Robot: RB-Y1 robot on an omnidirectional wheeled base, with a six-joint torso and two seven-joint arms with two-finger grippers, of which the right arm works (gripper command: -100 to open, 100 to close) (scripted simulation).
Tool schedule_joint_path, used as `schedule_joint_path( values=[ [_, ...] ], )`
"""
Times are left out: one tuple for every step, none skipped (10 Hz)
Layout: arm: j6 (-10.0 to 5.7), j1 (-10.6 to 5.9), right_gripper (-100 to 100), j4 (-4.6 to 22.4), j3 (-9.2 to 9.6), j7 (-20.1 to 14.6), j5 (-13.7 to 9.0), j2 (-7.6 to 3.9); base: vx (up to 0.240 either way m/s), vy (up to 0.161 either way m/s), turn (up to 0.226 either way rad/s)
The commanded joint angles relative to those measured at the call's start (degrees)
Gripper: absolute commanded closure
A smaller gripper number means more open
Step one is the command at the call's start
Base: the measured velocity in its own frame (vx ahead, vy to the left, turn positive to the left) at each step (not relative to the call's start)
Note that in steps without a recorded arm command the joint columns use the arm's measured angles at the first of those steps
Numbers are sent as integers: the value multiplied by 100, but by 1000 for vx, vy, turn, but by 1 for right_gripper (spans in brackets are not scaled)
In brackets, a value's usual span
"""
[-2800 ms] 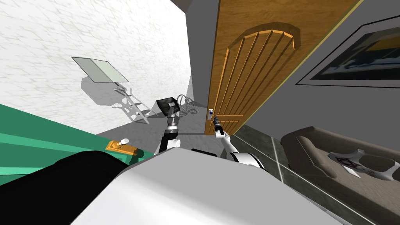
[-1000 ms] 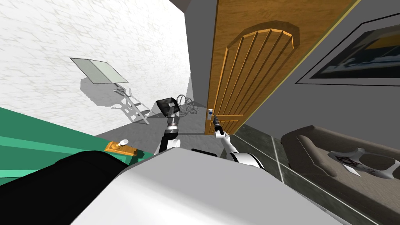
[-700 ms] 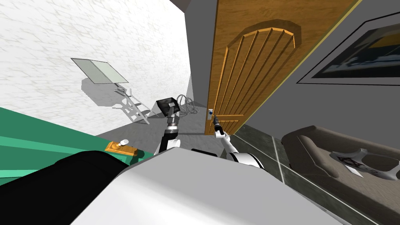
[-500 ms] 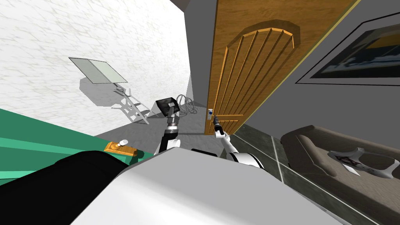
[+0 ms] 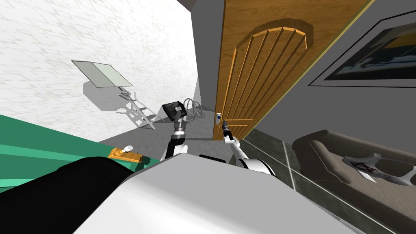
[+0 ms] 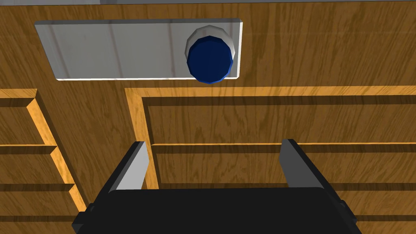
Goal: Push the door open
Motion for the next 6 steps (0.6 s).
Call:
schedule_joint_path(
  values=[
    [-49,-18,-100,63,0,-10,-4,70,0,0,0],
    [-49,-18,-100,63,0,-10,-4,70,0,0,0],
    [-49,-18,-100,63,0,-10,-4,70,0,0,0],
    [-49,-18,-100,63,0,-10,-4,70,-5,-6,-17],
    [-49,-18,-100,63,0,-10,-4,70,-3,-4,-12],
    [-49,-18,-100,63,0,-10,-4,70,7,9,26]
  ],
)
